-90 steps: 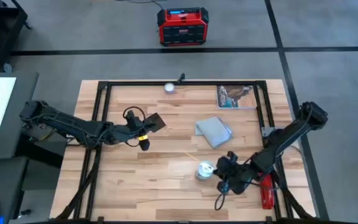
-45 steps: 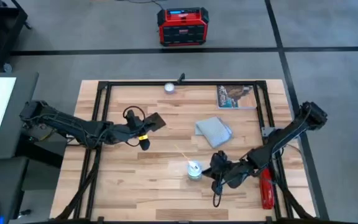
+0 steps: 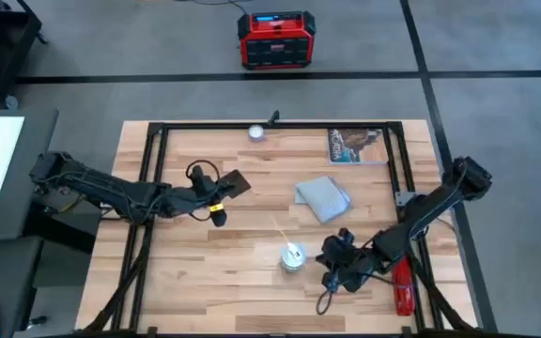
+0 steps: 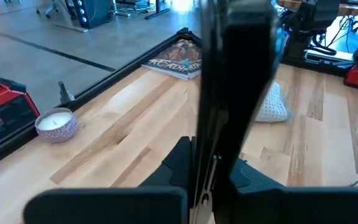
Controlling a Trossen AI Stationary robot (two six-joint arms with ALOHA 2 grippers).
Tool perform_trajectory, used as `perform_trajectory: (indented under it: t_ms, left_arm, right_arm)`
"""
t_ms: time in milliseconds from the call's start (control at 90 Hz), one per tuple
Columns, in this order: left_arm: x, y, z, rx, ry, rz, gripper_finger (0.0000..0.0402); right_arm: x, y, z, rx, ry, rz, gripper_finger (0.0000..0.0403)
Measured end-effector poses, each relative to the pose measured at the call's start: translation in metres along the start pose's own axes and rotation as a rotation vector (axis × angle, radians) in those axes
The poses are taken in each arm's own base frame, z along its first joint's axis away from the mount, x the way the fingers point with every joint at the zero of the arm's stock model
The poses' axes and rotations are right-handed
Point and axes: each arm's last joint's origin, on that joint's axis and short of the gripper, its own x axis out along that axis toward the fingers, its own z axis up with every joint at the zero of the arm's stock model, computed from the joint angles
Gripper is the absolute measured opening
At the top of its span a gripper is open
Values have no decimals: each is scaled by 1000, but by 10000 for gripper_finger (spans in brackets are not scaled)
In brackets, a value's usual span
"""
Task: Apply microfiber cloth
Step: Spray the front of the cellphone with the cleaning bottle
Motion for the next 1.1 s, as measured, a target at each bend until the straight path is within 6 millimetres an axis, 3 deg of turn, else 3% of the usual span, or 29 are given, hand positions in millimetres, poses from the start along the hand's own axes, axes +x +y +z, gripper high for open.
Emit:
perform_trajectory:
  t_ms: [144, 767, 933, 1100]
  left_arm:
    - [0, 0, 0, -3, 1, 0, 2]
    - [0, 0, 0, 16, 4, -13, 2]
    - [-2, -4, 1, 120, -10, -61, 2]
    - [-5, -9, 4, 360, -60, -65, 2]
  right_arm:
    - [27, 1, 0, -15, 20, 36, 0]
    - [38, 4, 37, -56, -132, 208, 0]
    - [37, -4, 45, -88, -129, 171, 0]
    - [28, -20, 62, -120, -148, 92, 0]
